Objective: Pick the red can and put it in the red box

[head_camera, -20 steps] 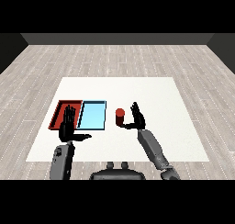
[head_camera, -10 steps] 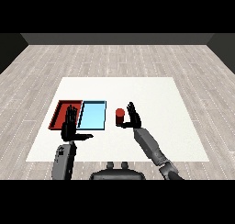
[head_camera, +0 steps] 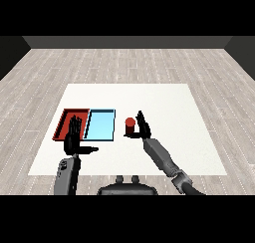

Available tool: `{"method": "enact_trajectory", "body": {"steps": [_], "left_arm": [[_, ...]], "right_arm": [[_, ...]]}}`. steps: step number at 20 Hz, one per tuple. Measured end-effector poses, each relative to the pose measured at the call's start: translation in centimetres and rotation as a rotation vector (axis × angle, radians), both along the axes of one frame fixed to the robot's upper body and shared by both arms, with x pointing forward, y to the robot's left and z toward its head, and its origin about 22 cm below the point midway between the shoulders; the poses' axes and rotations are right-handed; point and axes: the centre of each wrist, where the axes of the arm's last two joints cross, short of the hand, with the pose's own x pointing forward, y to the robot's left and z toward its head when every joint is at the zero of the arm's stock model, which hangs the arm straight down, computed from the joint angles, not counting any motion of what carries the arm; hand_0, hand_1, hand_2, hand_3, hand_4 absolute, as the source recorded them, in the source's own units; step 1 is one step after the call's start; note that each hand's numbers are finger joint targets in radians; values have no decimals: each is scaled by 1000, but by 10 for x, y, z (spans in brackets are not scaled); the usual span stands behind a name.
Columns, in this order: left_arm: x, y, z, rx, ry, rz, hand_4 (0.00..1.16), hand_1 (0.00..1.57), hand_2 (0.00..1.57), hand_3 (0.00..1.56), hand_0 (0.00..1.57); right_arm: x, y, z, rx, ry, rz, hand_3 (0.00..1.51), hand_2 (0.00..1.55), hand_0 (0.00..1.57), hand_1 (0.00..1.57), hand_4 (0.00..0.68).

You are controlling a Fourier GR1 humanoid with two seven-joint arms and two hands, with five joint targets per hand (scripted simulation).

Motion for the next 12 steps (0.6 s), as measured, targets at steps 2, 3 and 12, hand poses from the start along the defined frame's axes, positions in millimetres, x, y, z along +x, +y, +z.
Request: {"method": "enact_trajectory", "body": {"steps": [2, 3, 12], "left_arm": [[0, 0, -1, 1, 2, 1, 0, 0, 0, 0, 0], [-1, -2, -2, 3, 3, 1, 0, 0, 0, 0, 0], [2, -5, 0, 1, 1, 0, 0, 0, 0, 0, 0]], "right_arm": [[1, 3, -3, -2, 2, -7, 0, 0, 0, 0, 0], [2, 5, -4, 1, 2, -2, 0, 0, 0, 0, 0], [10, 7, -7, -8, 10, 11, 0, 0, 0, 0, 0]]}}
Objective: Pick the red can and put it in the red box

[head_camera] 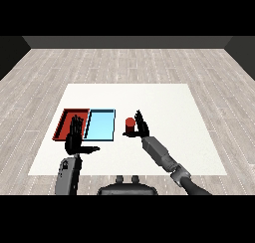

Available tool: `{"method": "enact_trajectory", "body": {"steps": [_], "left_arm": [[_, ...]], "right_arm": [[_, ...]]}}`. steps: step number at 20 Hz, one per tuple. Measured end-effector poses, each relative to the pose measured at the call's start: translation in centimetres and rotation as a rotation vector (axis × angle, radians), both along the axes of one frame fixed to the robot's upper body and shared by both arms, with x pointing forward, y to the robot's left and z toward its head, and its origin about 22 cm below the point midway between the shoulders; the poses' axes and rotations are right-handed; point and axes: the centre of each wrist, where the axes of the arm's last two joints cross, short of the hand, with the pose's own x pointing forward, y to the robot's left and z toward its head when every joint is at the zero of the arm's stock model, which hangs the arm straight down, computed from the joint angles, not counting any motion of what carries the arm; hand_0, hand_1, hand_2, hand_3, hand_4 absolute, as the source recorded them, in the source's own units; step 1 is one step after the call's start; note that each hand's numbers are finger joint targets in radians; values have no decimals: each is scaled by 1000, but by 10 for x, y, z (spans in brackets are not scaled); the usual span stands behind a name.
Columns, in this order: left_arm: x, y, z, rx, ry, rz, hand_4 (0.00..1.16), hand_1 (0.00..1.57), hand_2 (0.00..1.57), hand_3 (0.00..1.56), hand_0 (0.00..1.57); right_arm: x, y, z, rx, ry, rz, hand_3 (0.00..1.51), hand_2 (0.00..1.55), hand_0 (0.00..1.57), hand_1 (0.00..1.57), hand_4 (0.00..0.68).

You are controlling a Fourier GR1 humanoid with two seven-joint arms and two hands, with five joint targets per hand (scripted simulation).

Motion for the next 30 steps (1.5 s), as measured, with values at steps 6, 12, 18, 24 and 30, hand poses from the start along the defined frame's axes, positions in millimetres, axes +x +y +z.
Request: {"method": "enact_trajectory", "body": {"steps": [6, 12, 18, 24, 30], "left_arm": [[-1, 0, 0, -8, -9, 4, 0, 0, 0, 0, 0], [-2, -1, 4, -13, -4, 6, 0, 0, 0, 0, 0], [-2, 1, 3, -15, -7, 4, 0, 0, 0, 0, 0], [-1, 3, 6, -19, -14, 0, 0, 0, 0, 0, 0], [-6, 1, 5, -12, -17, 12, 0, 0, 0, 0, 0]], "right_arm": [[2, 9, 6, 9, 12, 8, 0, 0, 0, 0, 0], [2, 10, 3, -6, 15, 13, 0, 0, 0, 0, 0], [11, 20, 16, -14, 35, 18, 0, 0, 0, 0, 0], [15, 19, 14, -32, 70, 0, 1369, 1412, 1396, 1396, 293], [12, 25, 13, -137, 81, -69, 1430, 1476, 1525, 1525, 573]]}}
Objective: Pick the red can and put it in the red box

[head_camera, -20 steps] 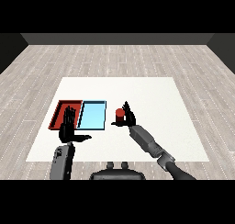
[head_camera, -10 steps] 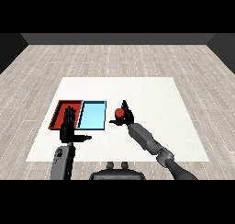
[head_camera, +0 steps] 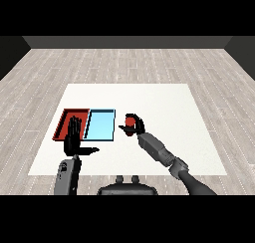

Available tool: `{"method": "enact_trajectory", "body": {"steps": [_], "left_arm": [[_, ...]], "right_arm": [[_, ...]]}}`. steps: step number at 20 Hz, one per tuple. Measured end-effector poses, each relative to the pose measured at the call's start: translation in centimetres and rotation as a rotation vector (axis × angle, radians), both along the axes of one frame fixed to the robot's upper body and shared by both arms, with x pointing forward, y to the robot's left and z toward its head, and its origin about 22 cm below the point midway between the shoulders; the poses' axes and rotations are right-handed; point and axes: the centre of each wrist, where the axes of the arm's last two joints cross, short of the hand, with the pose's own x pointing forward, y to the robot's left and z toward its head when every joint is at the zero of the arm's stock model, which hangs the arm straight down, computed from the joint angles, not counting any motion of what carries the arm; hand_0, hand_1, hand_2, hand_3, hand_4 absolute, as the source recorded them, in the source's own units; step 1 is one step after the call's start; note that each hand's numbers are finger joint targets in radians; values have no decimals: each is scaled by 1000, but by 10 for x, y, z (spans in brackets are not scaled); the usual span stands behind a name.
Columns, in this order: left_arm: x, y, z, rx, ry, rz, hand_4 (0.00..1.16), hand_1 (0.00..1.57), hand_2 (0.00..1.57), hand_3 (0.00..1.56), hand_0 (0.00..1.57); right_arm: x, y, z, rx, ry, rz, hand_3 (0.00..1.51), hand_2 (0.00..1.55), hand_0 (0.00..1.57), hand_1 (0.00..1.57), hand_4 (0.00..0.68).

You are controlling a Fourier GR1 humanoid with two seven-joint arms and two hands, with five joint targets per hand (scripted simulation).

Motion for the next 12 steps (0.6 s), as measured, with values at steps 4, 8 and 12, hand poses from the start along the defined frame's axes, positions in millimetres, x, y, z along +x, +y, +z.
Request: {"method": "enact_trajectory", "body": {"steps": [4, 8, 12], "left_arm": [[5, -5, 0, -2, 3, -9, 0, 0, 0, 0, 0], [3, -1, -1, -8, -2, -12, 0, 0, 0, 0, 0], [4, -4, -3, -7, 5, -8, 0, 0, 0, 0, 0]], "right_arm": [[2, 1, 1, -63, 9, -10, 1420, 1472, 1538, 1538, 575], [3, 6, 5, -105, 17, -11, 1416, 1469, 1528, 1528, 548], [1, 6, 4, -125, 17, -7, 1409, 1473, 1550, 1550, 552]]}}
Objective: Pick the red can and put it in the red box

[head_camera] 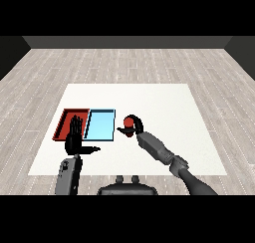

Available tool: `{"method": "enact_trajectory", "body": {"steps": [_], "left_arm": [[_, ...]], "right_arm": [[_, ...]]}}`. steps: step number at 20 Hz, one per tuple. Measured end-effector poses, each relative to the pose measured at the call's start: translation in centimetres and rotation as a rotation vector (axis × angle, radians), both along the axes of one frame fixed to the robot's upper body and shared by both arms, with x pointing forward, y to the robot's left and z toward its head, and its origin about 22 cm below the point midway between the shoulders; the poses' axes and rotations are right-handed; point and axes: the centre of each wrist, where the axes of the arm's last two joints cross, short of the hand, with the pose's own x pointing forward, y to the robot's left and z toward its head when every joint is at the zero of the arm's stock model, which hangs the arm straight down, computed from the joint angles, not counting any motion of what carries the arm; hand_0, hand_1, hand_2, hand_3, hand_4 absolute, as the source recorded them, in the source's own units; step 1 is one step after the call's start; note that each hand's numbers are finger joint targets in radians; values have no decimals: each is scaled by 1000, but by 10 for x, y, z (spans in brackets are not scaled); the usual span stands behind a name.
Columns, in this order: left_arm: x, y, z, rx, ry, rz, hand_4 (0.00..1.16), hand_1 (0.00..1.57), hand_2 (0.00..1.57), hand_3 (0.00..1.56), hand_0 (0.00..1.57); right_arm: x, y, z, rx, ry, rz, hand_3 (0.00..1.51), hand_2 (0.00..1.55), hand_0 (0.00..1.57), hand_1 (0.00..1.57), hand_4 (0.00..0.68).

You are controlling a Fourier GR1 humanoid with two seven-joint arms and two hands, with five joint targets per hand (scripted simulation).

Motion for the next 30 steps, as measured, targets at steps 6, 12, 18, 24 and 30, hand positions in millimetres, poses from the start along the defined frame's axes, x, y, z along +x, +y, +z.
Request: {"method": "enact_trajectory", "body": {"steps": [6, 12, 18, 24, 30], "left_arm": [[-4, -4, 4, -1, 4, -4, 0, 0, 0, 0, 0], [-1, 4, 7, 0, 8, -7, 0, 0, 0, 0, 0], [0, -1, 6, 15, 14, -16, 0, 0, 0, 0, 0], [4, -21, 24, 29, 13, -91, 0, 0, 0, 0, 0], [4, -47, 34, 48, 38, -136, 0, 0, 0, 0, 0]], "right_arm": [[-3, 9, 5, -13, -13, -7, 1395, 1470, 1529, 1529, 580], [7, 14, 22, 2, -103, -20, 1381, 1459, 1543, 1543, 582], [15, 8, 48, 23, -201, -30, 1397, 1469, 1538, 1538, 617], [6, -3, 75, 69, -328, -29, 1398, 1441, 1485, 1485, 631], [-11, -18, 97, 85, -398, -26, 1398, 1441, 1485, 1485, 631]]}}
